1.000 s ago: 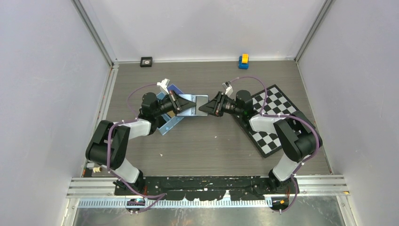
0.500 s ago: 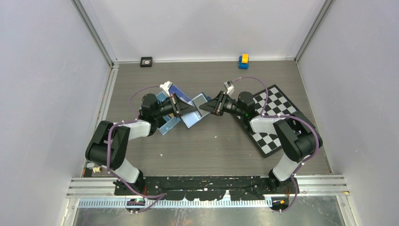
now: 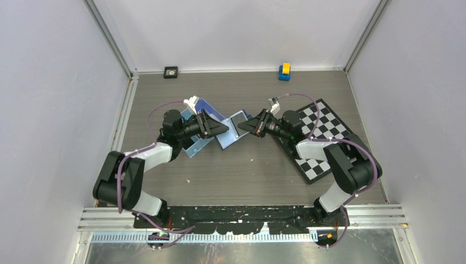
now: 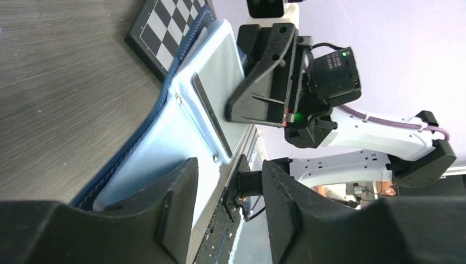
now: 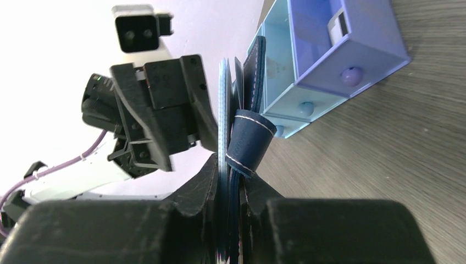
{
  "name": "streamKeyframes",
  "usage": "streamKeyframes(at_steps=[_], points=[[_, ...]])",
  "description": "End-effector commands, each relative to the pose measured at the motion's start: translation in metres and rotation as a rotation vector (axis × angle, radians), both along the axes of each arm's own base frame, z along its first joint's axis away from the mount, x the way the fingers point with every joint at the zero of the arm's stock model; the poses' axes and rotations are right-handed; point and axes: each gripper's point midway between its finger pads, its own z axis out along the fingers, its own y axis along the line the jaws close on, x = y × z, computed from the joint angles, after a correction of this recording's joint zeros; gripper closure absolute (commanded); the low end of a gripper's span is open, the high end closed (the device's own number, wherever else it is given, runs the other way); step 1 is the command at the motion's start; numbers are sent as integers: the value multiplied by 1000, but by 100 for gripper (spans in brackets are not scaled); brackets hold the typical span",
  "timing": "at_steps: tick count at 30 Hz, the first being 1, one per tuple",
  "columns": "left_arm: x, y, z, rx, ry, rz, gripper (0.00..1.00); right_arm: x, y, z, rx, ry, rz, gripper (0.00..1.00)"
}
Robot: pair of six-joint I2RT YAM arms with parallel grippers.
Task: Take the credit cards out of the card holder
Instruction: Remove the credit card from the card holder.
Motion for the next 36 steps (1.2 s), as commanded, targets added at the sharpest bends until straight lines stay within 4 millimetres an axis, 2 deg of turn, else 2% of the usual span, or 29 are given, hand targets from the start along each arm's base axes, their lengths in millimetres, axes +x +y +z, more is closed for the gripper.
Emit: streamKeyframes(at_steps=[1,4,8,14,18,22,25,28,30,31,34,36], points=[[-2,11,9,71,-90,62,43,9,-20,37,49,-139,-101,99],[-2,16,11,99,-108,95,27,10,-28,43,74,-155,-138,100],[-1,18,8,113,-99,109,14,9,-36,52,105,-190,-170,99],[1,11,-1,76,-44,76,11,4,-34,60,157,-210,-140,100],[1,5,-1,31,-34,40,12,4,-31,58,158,-201,-116,100],[1,1,-2,9,-20,15,23,4,-30,58,171,-199,-108,100],[0,-1,9,-38,-56,-1,40,7,-28,51,143,-178,-110,100],[-1,-2,13,-56,-71,-13,73,6,-24,44,126,-176,-100,95],[0,-2,13,-54,-67,-15,94,6,-22,43,129,-173,-89,85],[0,-2,12,-51,-63,-15,99,6,-22,44,128,-178,-86,78],[-1,-2,14,-45,-69,-36,100,8,-22,39,62,-183,-87,63],[-1,-2,11,-13,-60,-48,100,12,-22,23,-46,-146,-77,56]])
